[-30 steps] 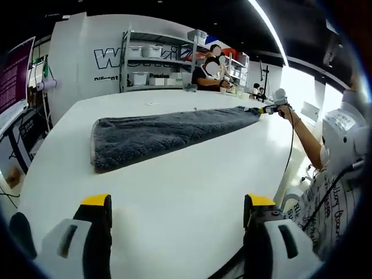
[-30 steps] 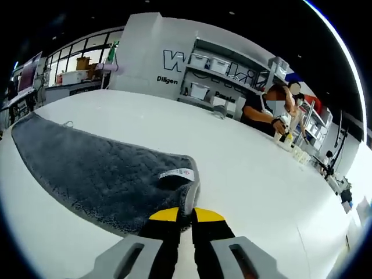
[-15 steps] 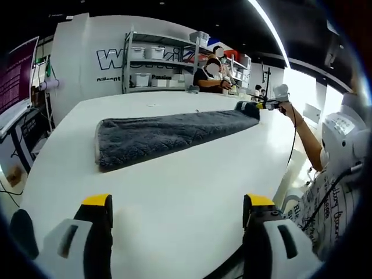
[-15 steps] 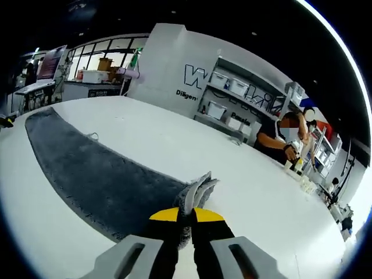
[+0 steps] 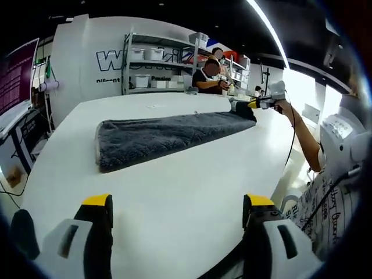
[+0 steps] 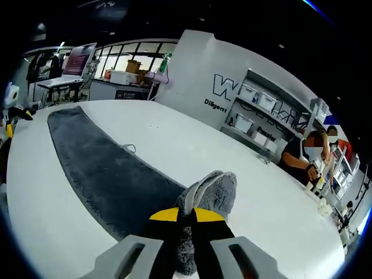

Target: Fold the towel on the table until its edges align and the towel forms a compact rectangular stack.

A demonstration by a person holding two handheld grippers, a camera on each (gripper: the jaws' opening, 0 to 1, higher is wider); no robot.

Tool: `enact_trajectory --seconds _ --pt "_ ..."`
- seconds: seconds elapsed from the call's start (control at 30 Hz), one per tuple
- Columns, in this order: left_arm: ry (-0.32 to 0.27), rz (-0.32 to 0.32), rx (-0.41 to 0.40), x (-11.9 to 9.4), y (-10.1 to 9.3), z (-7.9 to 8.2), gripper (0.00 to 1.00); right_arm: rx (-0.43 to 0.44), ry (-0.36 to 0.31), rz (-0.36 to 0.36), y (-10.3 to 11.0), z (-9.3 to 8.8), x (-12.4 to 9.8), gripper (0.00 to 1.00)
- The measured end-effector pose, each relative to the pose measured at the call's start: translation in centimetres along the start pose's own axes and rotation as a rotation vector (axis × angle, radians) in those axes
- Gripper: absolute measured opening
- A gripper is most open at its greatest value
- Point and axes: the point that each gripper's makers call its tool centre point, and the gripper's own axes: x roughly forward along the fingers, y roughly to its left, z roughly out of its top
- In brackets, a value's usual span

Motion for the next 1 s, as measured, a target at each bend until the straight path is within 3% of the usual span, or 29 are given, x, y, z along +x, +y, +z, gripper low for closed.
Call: enact_trajectory --seconds 0.33,0.83,1.0 --pt "-0.009 0.011 -0.005 -0.4 0.2 0.0 0.97 -0.022 -0.013 0.078 3.2 1.3 1.9 0.07" --pt "-0.009 -0.001 0.0 0.0 -0.2 0.2 0.97 -0.041 -0.047 0.199 7.9 2.9 2.1 0.07" --pt "-0.008 -0.002 0.0 0.1 -0.2 0.2 0.97 -0.076 -0.014 0.28 10.5 2.5 2.5 0.07"
